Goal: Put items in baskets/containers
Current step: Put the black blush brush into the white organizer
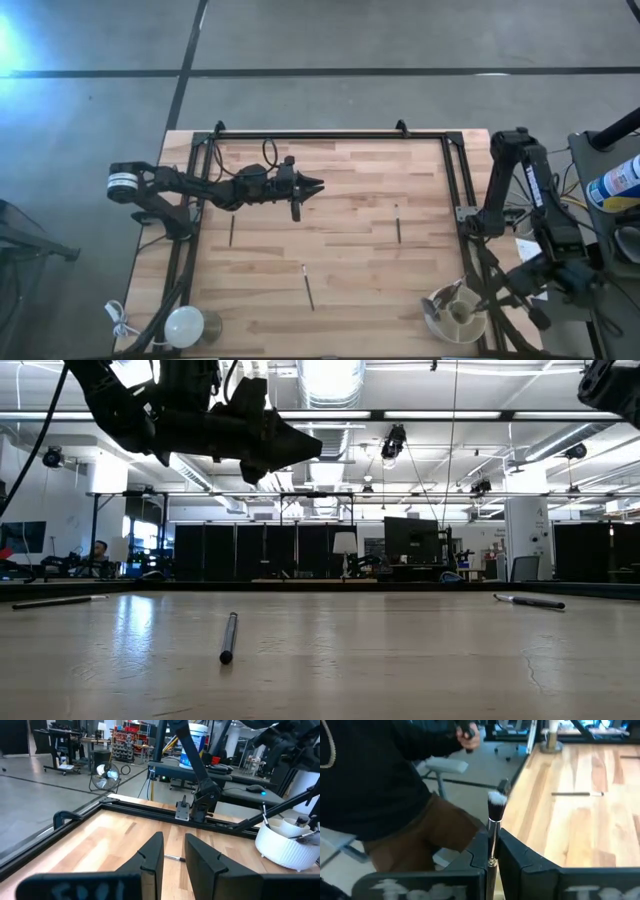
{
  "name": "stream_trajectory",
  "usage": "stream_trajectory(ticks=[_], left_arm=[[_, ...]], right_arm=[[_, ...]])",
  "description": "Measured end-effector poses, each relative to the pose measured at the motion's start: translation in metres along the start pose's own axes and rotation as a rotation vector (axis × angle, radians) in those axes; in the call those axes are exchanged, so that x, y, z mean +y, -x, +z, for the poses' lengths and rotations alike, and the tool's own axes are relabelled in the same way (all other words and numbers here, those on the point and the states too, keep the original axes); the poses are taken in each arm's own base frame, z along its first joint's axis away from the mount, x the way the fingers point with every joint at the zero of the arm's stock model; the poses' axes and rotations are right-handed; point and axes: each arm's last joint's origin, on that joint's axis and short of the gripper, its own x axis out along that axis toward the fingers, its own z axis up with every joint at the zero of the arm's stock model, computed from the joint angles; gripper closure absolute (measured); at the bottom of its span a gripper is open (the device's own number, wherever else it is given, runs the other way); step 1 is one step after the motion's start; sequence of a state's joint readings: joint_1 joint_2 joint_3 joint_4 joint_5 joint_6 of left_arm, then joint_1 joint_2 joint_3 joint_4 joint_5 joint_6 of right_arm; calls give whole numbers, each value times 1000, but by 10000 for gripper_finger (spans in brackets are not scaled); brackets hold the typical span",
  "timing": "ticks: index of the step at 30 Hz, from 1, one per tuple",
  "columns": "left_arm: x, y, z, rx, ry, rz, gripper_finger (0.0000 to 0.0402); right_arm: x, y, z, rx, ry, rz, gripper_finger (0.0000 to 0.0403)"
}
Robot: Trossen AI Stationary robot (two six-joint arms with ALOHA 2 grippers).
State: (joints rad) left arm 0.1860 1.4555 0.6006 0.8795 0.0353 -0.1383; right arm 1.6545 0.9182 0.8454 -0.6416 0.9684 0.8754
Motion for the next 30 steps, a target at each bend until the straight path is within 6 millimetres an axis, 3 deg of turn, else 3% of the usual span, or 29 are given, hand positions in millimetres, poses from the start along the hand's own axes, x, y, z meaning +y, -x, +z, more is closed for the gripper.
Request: stream_trajectory(ticks=[6,17,30], left_arm=[[0,0,0,1,0,1,330],[0,0,-1,8,24,3,330],[0,0,-1,7,26,4,330]], right_arm=[[-2,-5,-19,19,24,-39,388],[-26,9,-36,-12,1,92,388],[-44,0,-66,-39,28,115,388]])
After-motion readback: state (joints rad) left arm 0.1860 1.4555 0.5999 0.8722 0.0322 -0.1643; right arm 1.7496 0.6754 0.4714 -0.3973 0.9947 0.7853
